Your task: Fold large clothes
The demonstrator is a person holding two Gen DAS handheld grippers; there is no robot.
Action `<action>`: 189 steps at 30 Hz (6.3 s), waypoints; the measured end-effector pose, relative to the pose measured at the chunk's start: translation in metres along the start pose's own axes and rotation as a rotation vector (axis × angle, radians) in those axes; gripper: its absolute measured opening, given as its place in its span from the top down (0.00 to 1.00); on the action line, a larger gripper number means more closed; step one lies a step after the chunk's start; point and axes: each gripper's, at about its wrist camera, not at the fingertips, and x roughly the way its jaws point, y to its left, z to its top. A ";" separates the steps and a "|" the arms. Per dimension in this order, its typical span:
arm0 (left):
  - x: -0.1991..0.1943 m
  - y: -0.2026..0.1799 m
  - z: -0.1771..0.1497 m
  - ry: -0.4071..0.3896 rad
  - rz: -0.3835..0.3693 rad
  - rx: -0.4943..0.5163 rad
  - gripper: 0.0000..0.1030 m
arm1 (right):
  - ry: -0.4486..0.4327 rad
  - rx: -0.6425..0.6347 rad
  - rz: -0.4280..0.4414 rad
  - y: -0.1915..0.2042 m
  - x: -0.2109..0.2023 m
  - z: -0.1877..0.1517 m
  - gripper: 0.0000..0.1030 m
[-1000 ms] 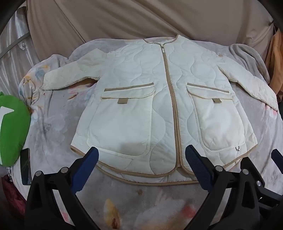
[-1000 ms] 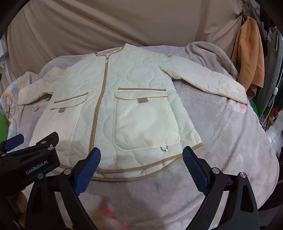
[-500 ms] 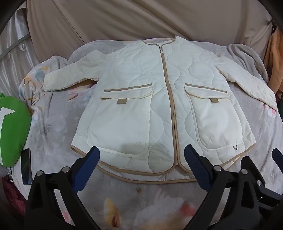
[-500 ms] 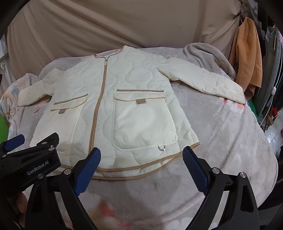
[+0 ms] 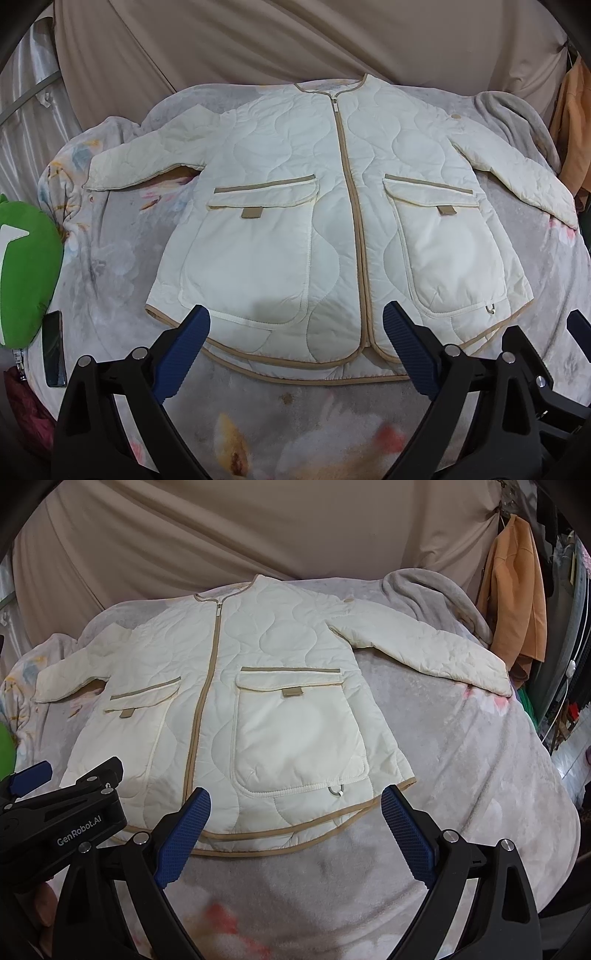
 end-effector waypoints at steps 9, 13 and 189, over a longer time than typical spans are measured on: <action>0.002 0.000 0.000 0.002 -0.003 -0.001 0.11 | 0.001 -0.001 0.000 0.000 0.000 0.000 0.11; 0.002 0.000 0.000 0.002 -0.002 -0.002 0.11 | 0.002 -0.001 0.001 0.000 0.001 0.000 0.11; -0.025 0.229 -0.095 0.199 -0.293 -0.485 0.73 | 0.305 0.210 0.177 -0.203 0.007 -0.072 0.72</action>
